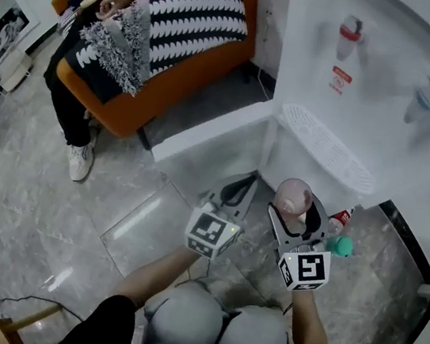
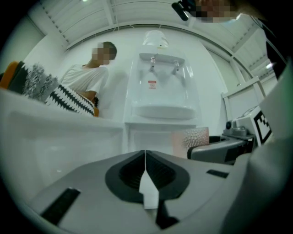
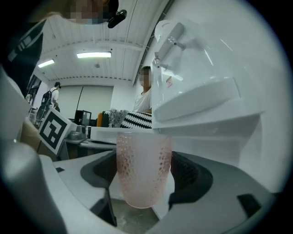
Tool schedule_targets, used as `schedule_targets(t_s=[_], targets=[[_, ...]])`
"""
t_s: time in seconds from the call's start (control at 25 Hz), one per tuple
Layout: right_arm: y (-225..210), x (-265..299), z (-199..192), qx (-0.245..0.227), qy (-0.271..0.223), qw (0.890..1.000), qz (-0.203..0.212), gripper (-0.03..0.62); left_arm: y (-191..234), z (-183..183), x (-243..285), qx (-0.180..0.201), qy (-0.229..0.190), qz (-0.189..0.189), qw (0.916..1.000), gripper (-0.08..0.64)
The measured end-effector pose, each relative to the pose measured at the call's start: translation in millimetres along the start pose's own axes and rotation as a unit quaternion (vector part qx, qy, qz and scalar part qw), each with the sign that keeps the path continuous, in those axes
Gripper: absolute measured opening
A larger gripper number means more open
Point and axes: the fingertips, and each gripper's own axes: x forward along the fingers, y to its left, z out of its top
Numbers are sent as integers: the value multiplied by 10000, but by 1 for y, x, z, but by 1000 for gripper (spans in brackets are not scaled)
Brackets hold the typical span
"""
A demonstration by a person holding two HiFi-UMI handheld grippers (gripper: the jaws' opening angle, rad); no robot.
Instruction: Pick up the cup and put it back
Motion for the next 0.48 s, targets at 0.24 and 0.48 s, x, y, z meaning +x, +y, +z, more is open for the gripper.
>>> schedule_targets(t_s=[0.24, 0.48], targets=[[11, 1, 93, 155, -57, 9995, 269, 368, 9, 94, -17, 117, -123, 41, 9998, 14], [36, -23, 226, 292, 3, 9989, 365, 368, -8, 215, -51, -62, -48, 147, 9999, 14]])
